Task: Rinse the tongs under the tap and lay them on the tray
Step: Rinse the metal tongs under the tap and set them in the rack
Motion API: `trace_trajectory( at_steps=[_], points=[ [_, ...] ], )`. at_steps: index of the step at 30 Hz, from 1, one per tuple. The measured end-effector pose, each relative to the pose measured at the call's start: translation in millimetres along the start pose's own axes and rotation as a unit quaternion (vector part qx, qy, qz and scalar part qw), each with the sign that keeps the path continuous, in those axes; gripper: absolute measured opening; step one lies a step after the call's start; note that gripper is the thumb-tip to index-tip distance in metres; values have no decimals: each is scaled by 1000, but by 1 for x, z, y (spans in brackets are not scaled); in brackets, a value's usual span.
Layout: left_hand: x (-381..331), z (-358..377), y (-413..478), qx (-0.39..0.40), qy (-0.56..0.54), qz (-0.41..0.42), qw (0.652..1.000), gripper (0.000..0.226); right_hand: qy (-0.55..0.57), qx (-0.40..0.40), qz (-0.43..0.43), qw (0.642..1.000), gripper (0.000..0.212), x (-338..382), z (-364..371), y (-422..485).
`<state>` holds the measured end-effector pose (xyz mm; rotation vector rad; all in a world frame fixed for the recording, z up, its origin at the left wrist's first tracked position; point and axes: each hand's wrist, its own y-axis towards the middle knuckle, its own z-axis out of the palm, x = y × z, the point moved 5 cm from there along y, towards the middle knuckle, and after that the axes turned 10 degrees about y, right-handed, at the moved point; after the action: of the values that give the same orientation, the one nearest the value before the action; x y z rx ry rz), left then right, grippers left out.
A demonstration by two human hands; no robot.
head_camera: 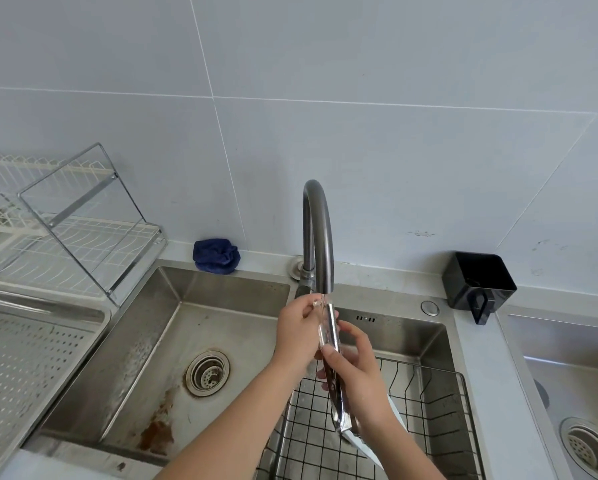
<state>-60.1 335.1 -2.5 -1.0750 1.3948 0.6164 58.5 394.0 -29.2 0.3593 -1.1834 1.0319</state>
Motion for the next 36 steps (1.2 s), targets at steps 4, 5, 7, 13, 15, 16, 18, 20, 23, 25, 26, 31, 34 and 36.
trace_trajectory(
  at_steps=[4, 5, 7, 13, 15, 16, 18, 20, 23, 25, 26, 31, 34, 36],
  points=[
    [5, -3, -6, -15, -9, 6, 1000, 21, 4, -6, 24, 1000, 52, -4, -5, -4],
    [4, -4, -7, -28, 2, 12, 1000, 18, -2, -11, 21, 1000, 51, -4, -5, -5],
    [3, -3, -8, -43, 24, 20, 999, 17, -16, -22, 11, 1000, 50, -5, -6, -8],
    [8, 0, -9, -56, 92, 42, 993, 23, -24, -9, 23, 999, 47, -9, -13, -17],
    [12, 0, -10, -38, 70, 32, 996, 27, -11, -12, 32, 999, 42, -7, -16, -16],
    [14, 0, -10, -23, 57, 25, 998, 30, -12, -13, 35, 999, 42, -5, -17, -15],
    [17, 0, -9, 5, 32, 7, 999, 33, -27, -7, 40, 999, 37, -1, -16, -11],
    [20, -2, -9, 22, -12, -11, 1000, 36, -41, 8, 49, 998, 20, 2, -13, -4],
    [25, -10, -10, -10, -62, -34, 997, 41, -99, 19, 59, 993, 24, 3, -5, 14],
    [28, -21, -9, -51, -72, -35, 995, 37, -158, 27, 50, 986, 29, 4, 3, 27],
    [29, -27, -9, -65, -77, -31, 994, 35, -182, 35, 41, 982, 27, 4, 7, 33],
    [18, -54, -7, -104, -99, 7, 990, 33, -229, 70, 34, 970, 16, 5, 32, 54],
    [6, -66, -5, -129, -103, 31, 986, 32, -266, 73, 5, 961, 27, 16, 49, 64],
    [-4, -73, -3, -147, -106, 49, 982, 31, -335, 65, -39, 939, 33, 23, 61, 70]
  ],
)
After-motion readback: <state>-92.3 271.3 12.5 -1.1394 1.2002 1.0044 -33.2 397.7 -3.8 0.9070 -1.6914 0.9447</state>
